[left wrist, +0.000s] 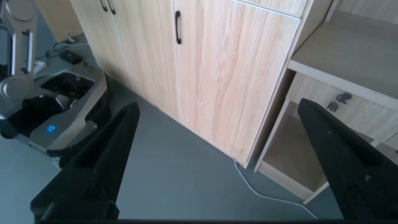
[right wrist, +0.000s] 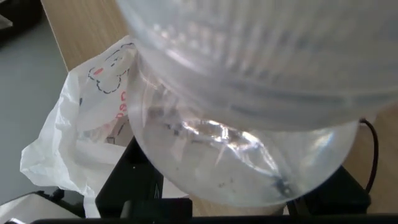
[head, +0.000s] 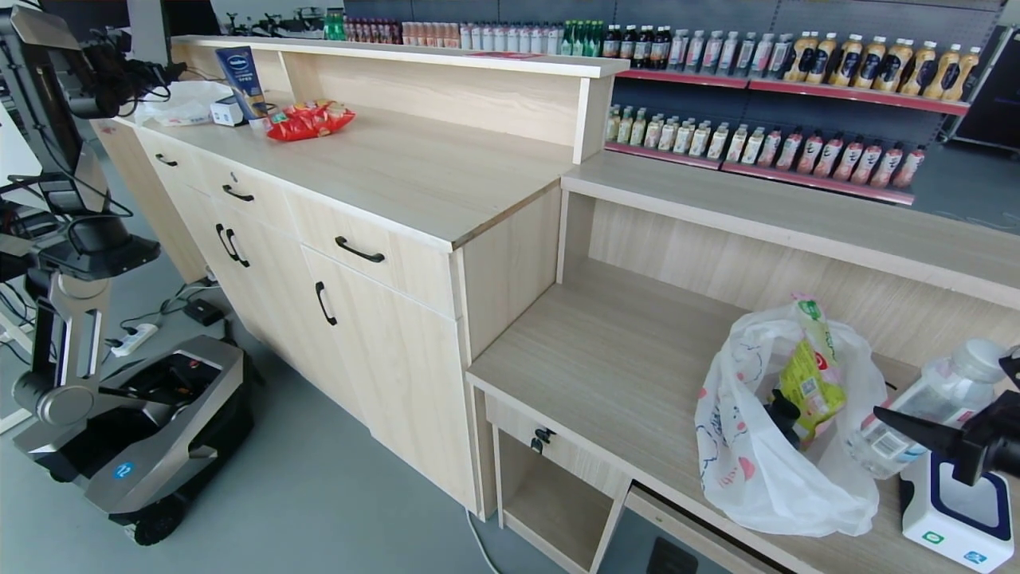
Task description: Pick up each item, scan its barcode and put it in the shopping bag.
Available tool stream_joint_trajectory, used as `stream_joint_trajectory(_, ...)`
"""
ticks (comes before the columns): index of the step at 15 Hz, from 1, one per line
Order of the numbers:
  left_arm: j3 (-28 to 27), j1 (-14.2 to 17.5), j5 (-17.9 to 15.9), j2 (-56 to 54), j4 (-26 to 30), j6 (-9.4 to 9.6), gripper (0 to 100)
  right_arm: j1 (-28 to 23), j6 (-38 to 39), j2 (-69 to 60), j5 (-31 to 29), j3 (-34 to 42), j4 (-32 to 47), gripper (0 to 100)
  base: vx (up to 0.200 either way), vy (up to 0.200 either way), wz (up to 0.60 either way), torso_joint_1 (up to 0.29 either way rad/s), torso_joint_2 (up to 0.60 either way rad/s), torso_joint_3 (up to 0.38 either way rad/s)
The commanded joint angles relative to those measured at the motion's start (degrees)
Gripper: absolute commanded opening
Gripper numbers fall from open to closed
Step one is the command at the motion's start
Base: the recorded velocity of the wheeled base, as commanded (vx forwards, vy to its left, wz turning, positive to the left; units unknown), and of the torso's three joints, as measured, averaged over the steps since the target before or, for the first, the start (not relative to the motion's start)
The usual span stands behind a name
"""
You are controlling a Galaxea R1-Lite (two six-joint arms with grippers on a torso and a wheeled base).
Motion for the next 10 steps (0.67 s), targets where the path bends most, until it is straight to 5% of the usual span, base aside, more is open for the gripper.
stream_joint_trajectory(1, 0.0, 0.0, 0.0, 0.0, 0.0, -0.04, 100, 0.4, 0.3, 1.2, 1.7, -0.5, -0.2, 0, 0.000, 0.000, 0.00, 0.000, 0.00, 0.000)
stream_joint_trajectory(10, 0.0, 0.0, 0.0, 0.0, 0.0, -0.04, 100, 1.0, 0.0, 8.5, 3.2, -1.8, -6.0, 0, 0.000, 0.000, 0.00, 0.000, 0.00, 0.000)
